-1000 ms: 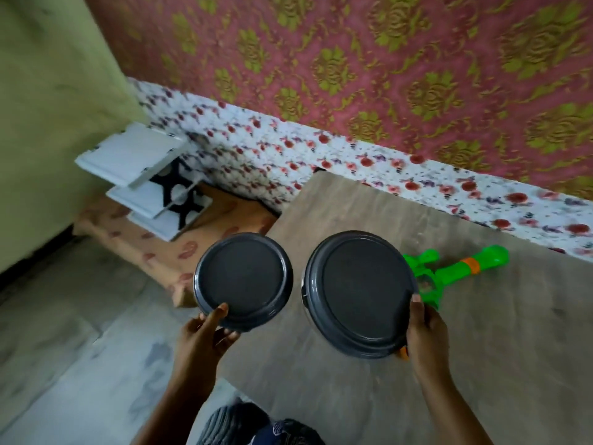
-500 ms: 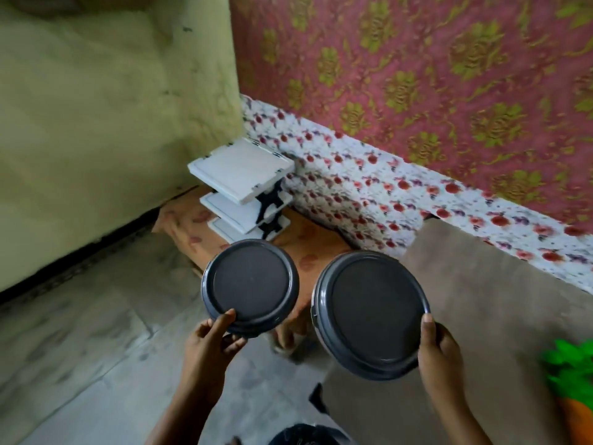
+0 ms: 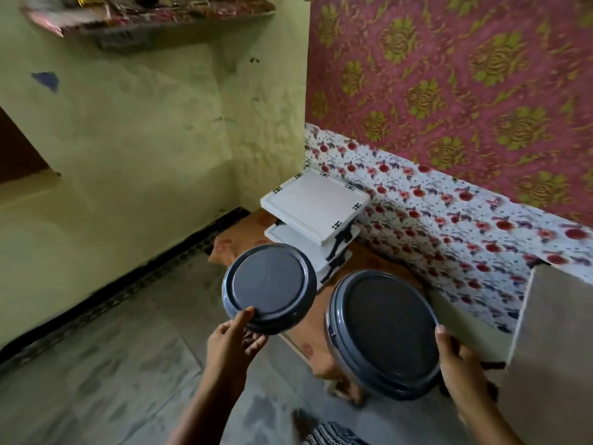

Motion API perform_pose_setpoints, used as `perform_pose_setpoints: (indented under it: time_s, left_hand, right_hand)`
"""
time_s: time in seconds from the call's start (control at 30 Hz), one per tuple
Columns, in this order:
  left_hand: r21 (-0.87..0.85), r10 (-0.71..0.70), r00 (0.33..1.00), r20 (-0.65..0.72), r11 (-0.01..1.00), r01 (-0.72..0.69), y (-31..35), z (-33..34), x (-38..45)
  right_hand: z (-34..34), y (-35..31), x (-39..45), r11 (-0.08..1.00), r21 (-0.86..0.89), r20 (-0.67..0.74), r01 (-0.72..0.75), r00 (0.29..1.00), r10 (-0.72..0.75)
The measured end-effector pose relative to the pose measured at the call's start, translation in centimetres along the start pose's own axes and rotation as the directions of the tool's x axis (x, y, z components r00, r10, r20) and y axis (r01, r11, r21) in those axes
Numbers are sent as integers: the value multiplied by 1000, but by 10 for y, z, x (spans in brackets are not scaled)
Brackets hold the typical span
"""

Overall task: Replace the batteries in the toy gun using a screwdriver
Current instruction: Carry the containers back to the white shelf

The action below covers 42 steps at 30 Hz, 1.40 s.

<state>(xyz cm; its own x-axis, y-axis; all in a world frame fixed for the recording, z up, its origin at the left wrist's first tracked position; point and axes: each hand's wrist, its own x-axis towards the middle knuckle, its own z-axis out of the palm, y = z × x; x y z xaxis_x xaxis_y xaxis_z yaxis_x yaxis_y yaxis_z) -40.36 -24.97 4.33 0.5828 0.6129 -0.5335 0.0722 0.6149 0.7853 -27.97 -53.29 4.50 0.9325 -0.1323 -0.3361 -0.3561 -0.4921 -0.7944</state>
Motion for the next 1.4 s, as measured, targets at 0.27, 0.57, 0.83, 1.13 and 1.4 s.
perform_pose_setpoints:
  time_s: [0.27, 0.57, 0.83, 1.13, 1.4]
  left_hand:
    - [82, 44, 995, 87, 995, -51, 56, 33, 117]
    - [376, 144, 974, 173, 905, -200, 105, 94, 228]
    - [436, -232, 930, 284, 895, 90, 114, 166, 312]
    - [583, -534, 734, 418, 778, 233, 122, 194, 370]
    - [732, -638, 604, 477, 669, 128, 139, 156, 386]
  right_hand:
    - [84, -41, 58, 993, 62, -86, -96, 991, 101]
    - [142, -88, 113, 992, 10, -176, -122, 977, 122]
    - [179, -110, 99, 994, 51, -318, -92, 943, 103]
    - [239, -125, 64, 970, 36, -427, -239, 874, 231]
    - [297, -119, 32, 968, 91, -538, -236, 806, 247]
